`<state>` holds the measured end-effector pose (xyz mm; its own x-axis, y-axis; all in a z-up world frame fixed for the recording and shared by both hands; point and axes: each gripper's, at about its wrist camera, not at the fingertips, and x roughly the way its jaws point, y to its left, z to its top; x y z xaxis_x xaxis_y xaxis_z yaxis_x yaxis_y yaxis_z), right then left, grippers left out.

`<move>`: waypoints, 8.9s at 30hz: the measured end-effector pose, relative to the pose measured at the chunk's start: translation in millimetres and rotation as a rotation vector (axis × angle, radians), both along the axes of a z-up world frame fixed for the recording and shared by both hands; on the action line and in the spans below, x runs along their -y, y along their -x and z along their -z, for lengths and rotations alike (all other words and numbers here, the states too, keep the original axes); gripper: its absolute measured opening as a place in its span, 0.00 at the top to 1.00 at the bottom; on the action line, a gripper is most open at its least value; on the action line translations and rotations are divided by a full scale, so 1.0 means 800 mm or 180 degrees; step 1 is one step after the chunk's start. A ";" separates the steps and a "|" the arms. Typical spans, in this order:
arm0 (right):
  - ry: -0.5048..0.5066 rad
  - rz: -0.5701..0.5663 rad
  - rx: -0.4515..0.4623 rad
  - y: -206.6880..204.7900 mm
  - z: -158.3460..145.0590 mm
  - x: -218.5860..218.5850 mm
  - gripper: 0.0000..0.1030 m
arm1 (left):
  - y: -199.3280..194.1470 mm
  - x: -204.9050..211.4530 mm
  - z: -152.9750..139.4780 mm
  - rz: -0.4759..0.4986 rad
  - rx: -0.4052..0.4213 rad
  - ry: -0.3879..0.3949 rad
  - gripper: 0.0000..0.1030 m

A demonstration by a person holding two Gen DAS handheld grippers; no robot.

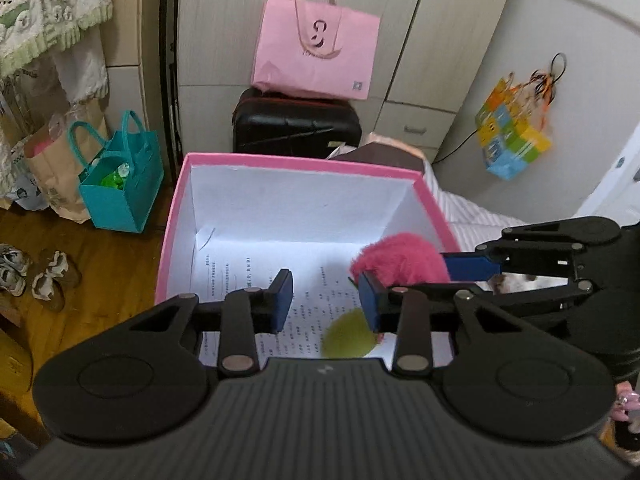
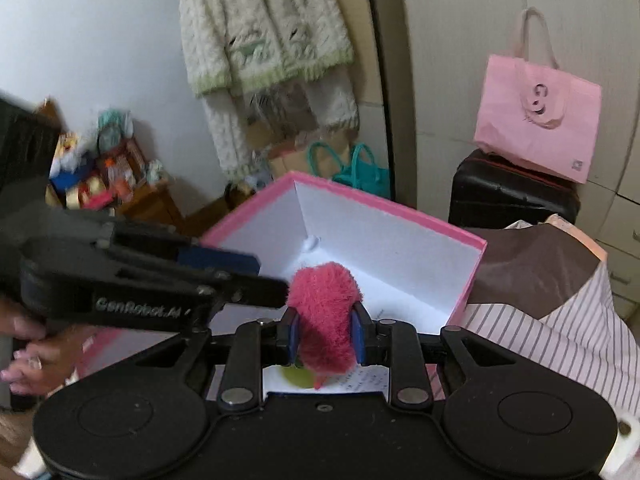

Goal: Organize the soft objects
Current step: 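Lower both tools into the pink box and open them to release, then move the left tool to the lavender plush bunny and grasp it, then lift the lavender bunny with the left tool over the pink box, then open the left tool to drop the bunny into the box, then move the left tool to the white wet-wipes pack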

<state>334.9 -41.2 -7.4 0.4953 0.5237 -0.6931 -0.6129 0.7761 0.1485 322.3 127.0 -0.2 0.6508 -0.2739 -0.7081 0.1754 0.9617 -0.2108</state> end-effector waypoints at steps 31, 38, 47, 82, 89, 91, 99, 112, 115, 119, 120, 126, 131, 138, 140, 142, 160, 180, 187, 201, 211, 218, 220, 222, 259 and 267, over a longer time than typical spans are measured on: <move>0.0035 0.0110 0.0379 0.232 -0.070 0.108 0.43 | 0.210 0.031 -0.076 0.0798 0.0376 -0.0088 0.32; 0.0000 0.0178 0.0408 0.288 -0.061 0.148 0.43 | 0.253 0.070 -0.070 0.1106 0.0308 -0.0033 0.32; 0.0114 0.0271 0.0307 0.334 -0.024 0.189 0.42 | 0.282 0.135 -0.034 0.1485 0.0169 -0.0046 0.32; 0.0267 0.1149 0.0479 0.297 0.141 0.277 0.34 | 0.194 0.312 0.106 0.1498 0.0008 0.0016 0.49; 0.0196 0.1168 0.0618 0.301 0.149 0.260 0.18 | 0.210 0.320 0.120 0.1402 -0.0019 -0.0068 0.54; 0.0162 0.1172 0.0617 0.299 0.150 0.258 0.16 | 0.211 0.320 0.122 0.1384 -0.0012 -0.0045 0.56; 0.0128 0.1257 0.0636 0.298 0.153 0.249 0.14 | 0.220 0.323 0.116 0.1350 0.0014 -0.0095 0.56; 0.0536 0.1217 0.0741 0.328 0.131 0.219 0.14 | 0.244 0.309 0.099 0.1376 -0.0077 -0.0075 0.56; 0.0609 0.1186 0.0721 0.333 0.128 0.211 0.14 | 0.250 0.303 0.096 0.1376 -0.0121 -0.0086 0.56; 0.0583 0.1139 0.0674 0.340 0.119 0.205 0.14 | 0.257 0.288 0.089 0.1317 -0.0155 0.0011 0.56; 0.0596 0.1117 0.0668 0.341 0.117 0.203 0.15 | 0.260 0.284 0.087 0.1300 -0.0163 0.0030 0.56; 0.0602 0.0863 0.0582 0.351 0.097 0.186 0.16 | 0.284 0.258 0.071 0.1226 -0.0189 0.0001 0.57; 0.0615 0.0587 0.0668 0.365 0.081 0.156 0.16 | 0.301 0.224 0.052 0.1061 -0.0238 -0.0004 0.57; 0.0482 0.0170 0.0710 0.371 0.058 0.108 0.16 | 0.326 0.167 0.022 0.0808 -0.0243 -0.0064 0.57; 0.0430 0.0037 0.0787 0.373 0.051 0.092 0.16 | 0.329 0.150 0.012 0.0721 -0.0231 -0.0116 0.57; 0.0366 -0.0073 0.0854 0.372 0.045 0.075 0.16 | 0.332 0.134 0.003 0.0627 -0.0191 -0.0176 0.57; 0.0211 -0.0116 0.1194 0.284 -0.009 -0.022 0.15 | 0.240 0.029 -0.049 0.0374 0.0206 -0.0080 0.57; 0.0456 0.0140 0.0614 0.153 0.034 -0.072 0.16 | 0.102 -0.011 0.026 0.0146 -0.0180 0.0288 0.57; 0.0655 0.0089 0.0627 0.160 0.025 -0.071 0.14 | 0.120 -0.004 0.020 0.0081 0.0094 0.0003 0.38; 0.0544 0.0048 0.0744 0.216 -0.012 -0.031 0.12 | 0.197 -0.005 -0.037 0.0282 0.0374 0.0065 0.29; 0.0452 0.0042 0.0982 0.288 -0.038 0.033 0.12 | 0.286 0.031 -0.066 0.0607 0.0727 0.0161 0.29; 0.0446 0.0162 0.0985 0.329 -0.032 0.090 0.12 | 0.315 0.077 -0.062 0.0927 0.0758 0.0149 0.29; 0.0470 0.0219 0.0974 0.340 -0.028 0.103 0.12 | 0.320 0.092 -0.059 0.1011 0.0764 0.0144 0.29; 0.0496 0.0262 0.0968 0.353 -0.023 0.117 0.12 | 0.323 0.107 -0.055 0.1116 0.0751 0.0190 0.29; 0.0187 0.0279 0.0884 0.262 0.147 0.143 0.12 | 0.194 0.252 0.112 0.0205 0.0383 -0.0192 0.32; 0.0165 0.0235 0.0914 0.256 0.152 0.147 0.12 | 0.192 0.256 0.117 0.0194 0.0270 -0.0278 0.31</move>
